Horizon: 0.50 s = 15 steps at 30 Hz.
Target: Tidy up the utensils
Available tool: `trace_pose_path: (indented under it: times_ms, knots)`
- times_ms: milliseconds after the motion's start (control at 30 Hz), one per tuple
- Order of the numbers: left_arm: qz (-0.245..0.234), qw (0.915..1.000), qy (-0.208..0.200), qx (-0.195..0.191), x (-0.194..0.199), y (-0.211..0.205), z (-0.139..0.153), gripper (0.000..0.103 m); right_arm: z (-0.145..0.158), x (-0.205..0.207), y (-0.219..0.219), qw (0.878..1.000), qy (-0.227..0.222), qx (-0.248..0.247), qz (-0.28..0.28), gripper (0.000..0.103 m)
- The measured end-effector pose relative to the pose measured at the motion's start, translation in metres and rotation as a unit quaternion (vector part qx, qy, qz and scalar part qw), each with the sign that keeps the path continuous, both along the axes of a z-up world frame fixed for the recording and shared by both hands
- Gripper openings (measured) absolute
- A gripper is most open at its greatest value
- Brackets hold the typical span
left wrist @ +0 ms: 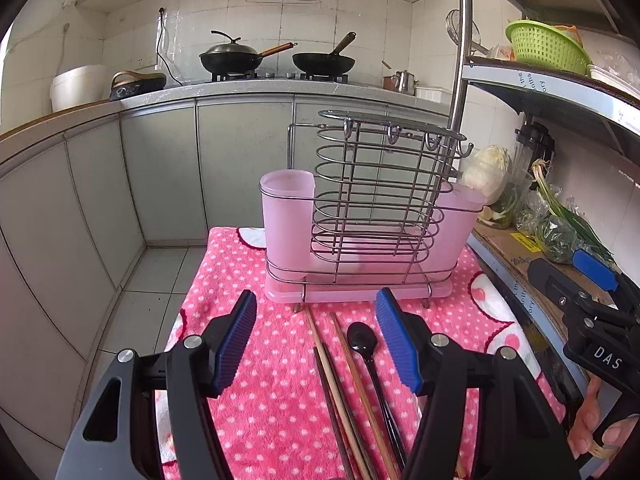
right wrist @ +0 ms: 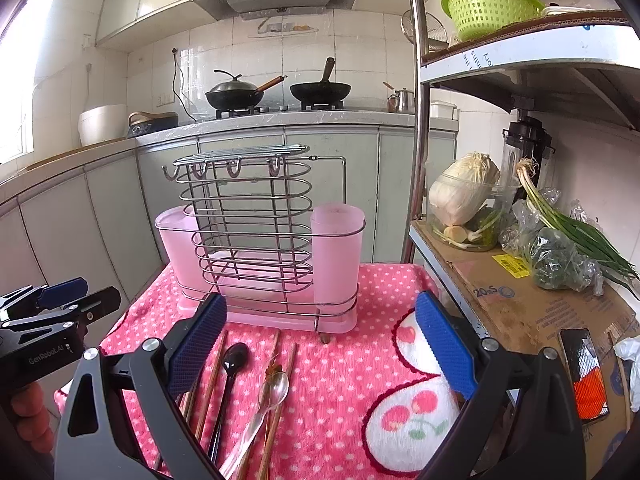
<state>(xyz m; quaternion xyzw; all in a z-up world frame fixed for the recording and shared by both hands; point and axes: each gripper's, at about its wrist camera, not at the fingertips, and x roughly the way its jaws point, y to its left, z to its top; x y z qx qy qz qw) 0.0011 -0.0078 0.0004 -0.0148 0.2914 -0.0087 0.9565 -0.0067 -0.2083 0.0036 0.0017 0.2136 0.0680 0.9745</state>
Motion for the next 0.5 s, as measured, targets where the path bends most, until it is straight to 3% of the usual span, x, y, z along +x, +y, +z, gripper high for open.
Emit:
trace_pose_path:
  times_ms: [133,500]
  knots:
    - [0.006,0.9999,0.002,-0.016,0.005,-0.001,-0.006,0.061,-0.006,0.004,-0.001,1.0,0.024,0.0,0.003,0.096]
    - [0.009,0.9958,0.086,-0.03,0.024,0.024,-0.033,0.061,-0.033,0.018,-0.023,0.993,0.112,0.031,0.002,0.096]
